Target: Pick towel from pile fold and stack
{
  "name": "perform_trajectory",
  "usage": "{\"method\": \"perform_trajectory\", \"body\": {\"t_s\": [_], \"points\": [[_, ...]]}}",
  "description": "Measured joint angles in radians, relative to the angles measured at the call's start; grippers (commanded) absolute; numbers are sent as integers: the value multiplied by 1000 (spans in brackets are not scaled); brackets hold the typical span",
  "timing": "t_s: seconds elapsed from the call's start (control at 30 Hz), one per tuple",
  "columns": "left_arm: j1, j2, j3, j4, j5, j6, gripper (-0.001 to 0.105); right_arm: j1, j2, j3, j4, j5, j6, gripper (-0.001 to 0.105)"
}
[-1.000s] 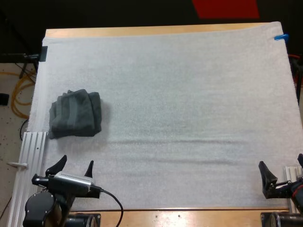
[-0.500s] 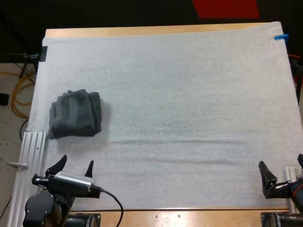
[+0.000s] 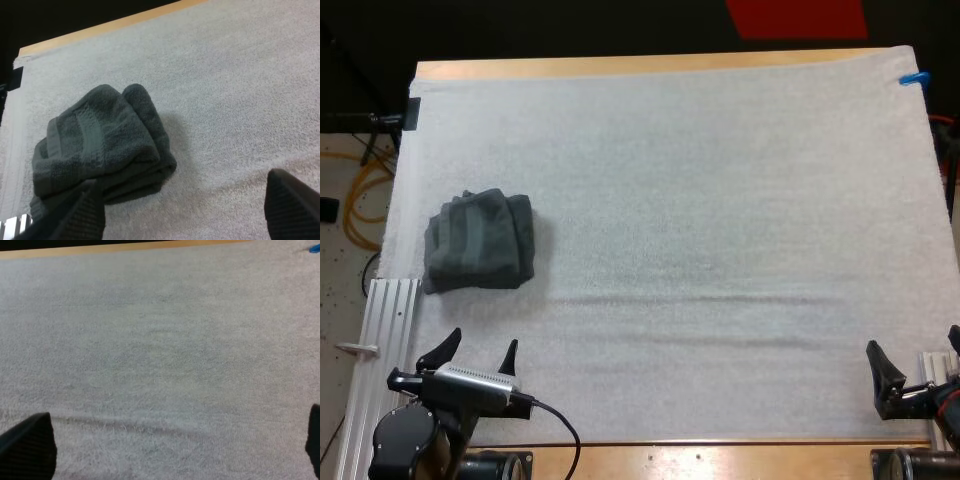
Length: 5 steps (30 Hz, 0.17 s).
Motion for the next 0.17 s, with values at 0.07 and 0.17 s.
{"method": "perform_trajectory", "body": {"t_s": [0.07,0.17], "points": [[0,0,0,0,0,0,65,0,0,0,0,0,0,100],[0,0,0,0,0,0,65,0,0,0,0,0,0,100]]}}
